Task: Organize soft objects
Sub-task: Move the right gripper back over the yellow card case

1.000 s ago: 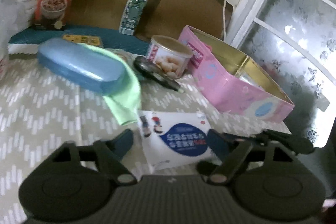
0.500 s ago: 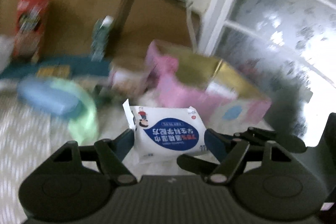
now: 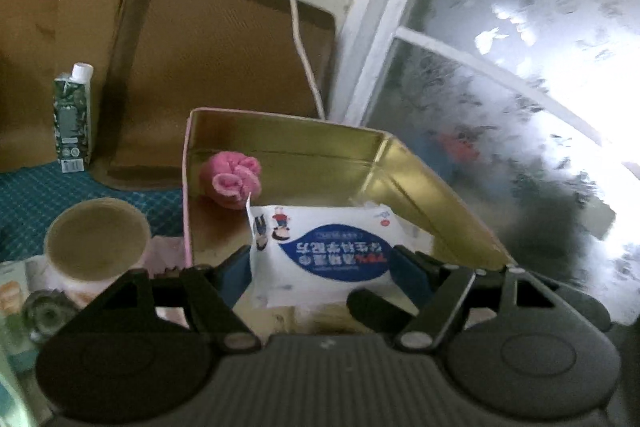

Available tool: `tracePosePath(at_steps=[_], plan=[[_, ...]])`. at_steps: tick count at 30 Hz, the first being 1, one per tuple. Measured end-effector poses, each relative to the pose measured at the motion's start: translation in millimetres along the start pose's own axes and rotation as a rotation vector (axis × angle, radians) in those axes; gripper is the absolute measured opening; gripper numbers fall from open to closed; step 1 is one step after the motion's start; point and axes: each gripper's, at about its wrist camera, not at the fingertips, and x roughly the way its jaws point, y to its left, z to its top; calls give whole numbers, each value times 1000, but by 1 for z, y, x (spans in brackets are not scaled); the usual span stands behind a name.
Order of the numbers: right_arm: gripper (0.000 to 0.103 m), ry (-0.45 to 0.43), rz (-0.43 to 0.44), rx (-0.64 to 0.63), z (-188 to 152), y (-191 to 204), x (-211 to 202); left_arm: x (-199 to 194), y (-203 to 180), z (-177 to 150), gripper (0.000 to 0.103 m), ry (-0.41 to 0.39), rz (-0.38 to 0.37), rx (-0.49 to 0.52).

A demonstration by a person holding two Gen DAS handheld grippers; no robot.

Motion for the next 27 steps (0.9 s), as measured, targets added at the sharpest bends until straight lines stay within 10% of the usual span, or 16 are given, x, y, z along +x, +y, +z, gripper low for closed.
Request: tracePosePath(at_steps=[6, 12, 20, 27], plan=[[53, 29, -213, -8, -11, -16, 38, 6, 1, -8, 80, 4, 33, -9], [53, -30, -226, 84, -14, -14, 25, -48, -5, -21, 83, -136, 10, 48], [53, -180, -162, 146, -7, 17, -9, -126, 37, -65, 88, -236, 97, 28], [53, -183, 46, 7, -13, 81, -14, -167, 119, -116, 88, -163, 348, -126]])
